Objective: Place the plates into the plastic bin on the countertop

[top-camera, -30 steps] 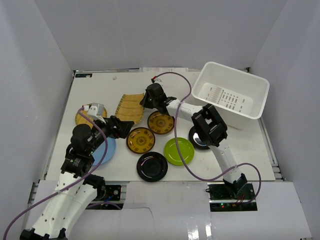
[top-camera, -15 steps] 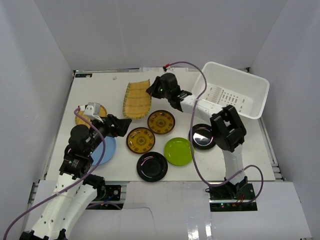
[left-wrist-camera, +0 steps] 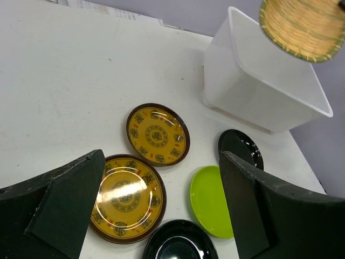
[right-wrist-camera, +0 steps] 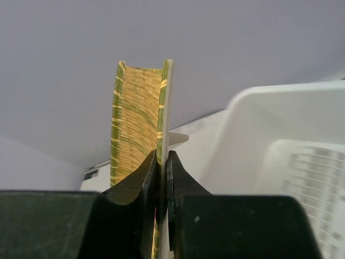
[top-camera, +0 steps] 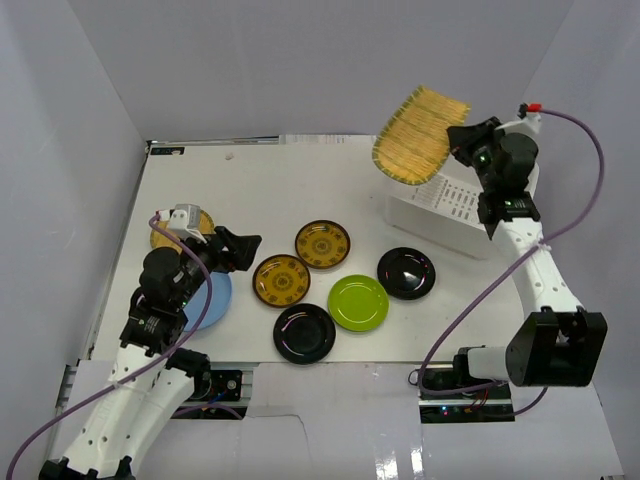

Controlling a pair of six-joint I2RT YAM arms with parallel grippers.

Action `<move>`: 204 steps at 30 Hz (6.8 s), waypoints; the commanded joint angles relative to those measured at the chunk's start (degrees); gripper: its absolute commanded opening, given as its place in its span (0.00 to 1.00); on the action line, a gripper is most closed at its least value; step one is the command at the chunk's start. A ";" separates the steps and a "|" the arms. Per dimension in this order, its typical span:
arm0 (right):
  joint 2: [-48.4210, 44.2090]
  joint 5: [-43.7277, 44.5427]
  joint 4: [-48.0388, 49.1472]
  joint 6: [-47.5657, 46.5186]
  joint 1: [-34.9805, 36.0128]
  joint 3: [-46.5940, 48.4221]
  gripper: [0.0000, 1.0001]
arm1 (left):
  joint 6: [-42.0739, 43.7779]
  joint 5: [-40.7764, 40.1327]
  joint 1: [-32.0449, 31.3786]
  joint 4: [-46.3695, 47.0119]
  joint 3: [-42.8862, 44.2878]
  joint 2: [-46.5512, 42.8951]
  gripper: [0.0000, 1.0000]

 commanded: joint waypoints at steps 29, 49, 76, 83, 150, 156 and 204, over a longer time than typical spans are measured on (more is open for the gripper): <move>9.96 -1.58 2.25 -3.17 -18.73 -13.17 0.44 | -6.32 -6.89 -0.02 -0.85 2.66 7.68 0.97; -6.20 -11.22 -4.36 -12.15 -7.85 -10.87 0.98 | -21.88 1.05 32.31 -1.46 3.89 29.93 0.83; -17.12 -23.09 2.94 -16.02 6.14 -26.09 0.72 | -16.61 3.02 50.51 5.83 0.02 47.66 0.72; -16.77 -24.06 4.26 -15.49 6.23 -27.14 0.72 | -16.17 9.28 52.98 12.50 1.08 54.79 0.67; -2.43 -13.17 6.73 -2.83 25.94 -11.68 0.08 | -21.45 51.64 16.42 32.03 -7.01 21.41 0.98; -8.94 -13.35 -2.39 -3.79 4.50 -7.11 0.08 | -14.24 52.43 9.83 24.90 -4.37 19.73 0.98; -5.70 4.92 -8.14 -13.03 25.44 -12.11 0.53 | -3.78 18.01 2.70 5.14 8.36 11.64 0.98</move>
